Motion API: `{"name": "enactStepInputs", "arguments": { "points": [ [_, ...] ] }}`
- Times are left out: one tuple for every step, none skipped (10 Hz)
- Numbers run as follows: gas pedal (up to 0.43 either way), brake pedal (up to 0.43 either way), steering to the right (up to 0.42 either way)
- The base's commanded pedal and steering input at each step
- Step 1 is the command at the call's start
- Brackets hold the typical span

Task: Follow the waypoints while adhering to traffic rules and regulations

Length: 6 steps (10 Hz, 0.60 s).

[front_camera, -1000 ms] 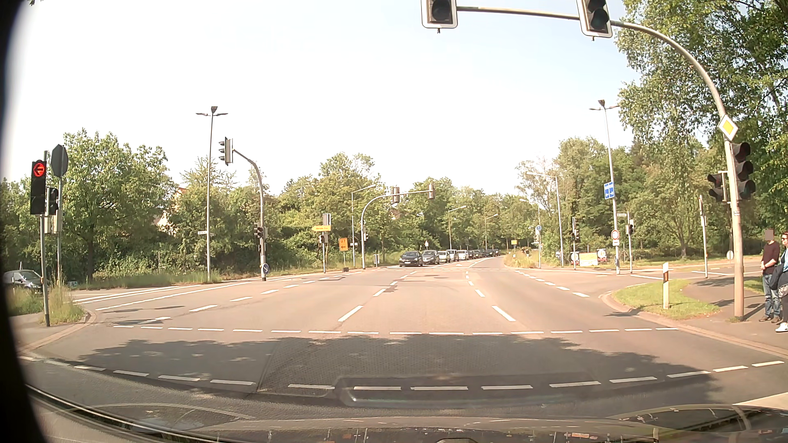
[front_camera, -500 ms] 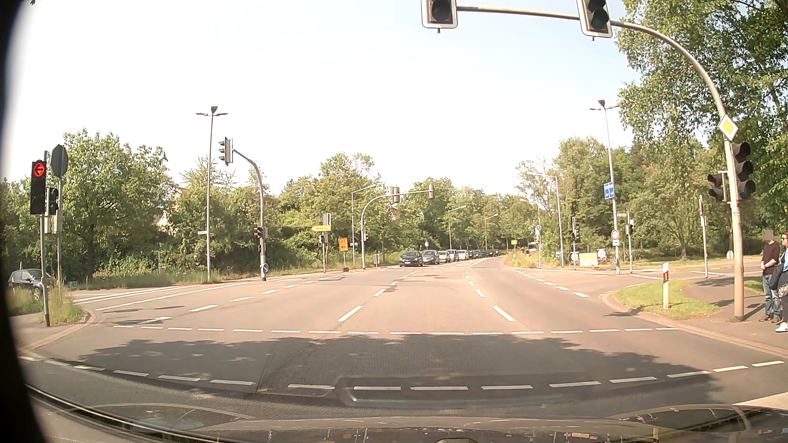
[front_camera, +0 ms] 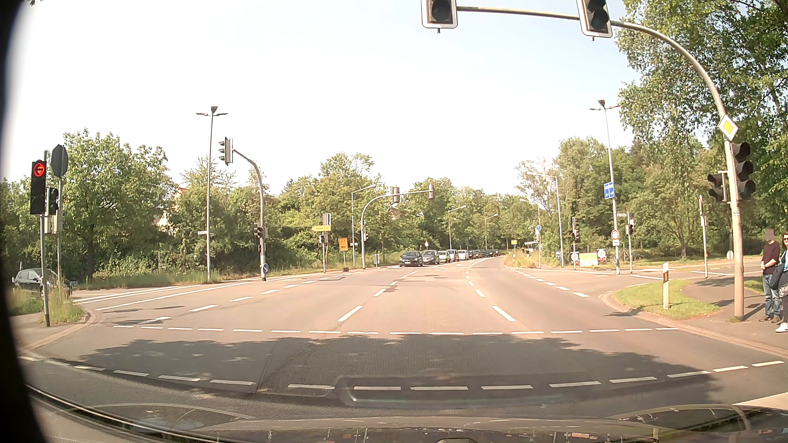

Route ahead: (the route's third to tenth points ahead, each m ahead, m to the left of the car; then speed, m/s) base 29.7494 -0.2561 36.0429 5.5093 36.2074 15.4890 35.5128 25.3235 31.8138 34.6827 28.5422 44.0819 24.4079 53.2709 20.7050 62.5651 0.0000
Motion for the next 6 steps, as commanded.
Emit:
{"name": "enactStepInputs", "arguments": {
  "points": [
    [0.0, 0.226, -0.003],
    [0.0, 0.226, -0.003],
    [0.0, 0.226, -0.003],
    [0.0, 0.226, -0.003],
    [0.0, 0.226, -0.003],
    [0.0, 0.226, -0.003]
  ]
}}
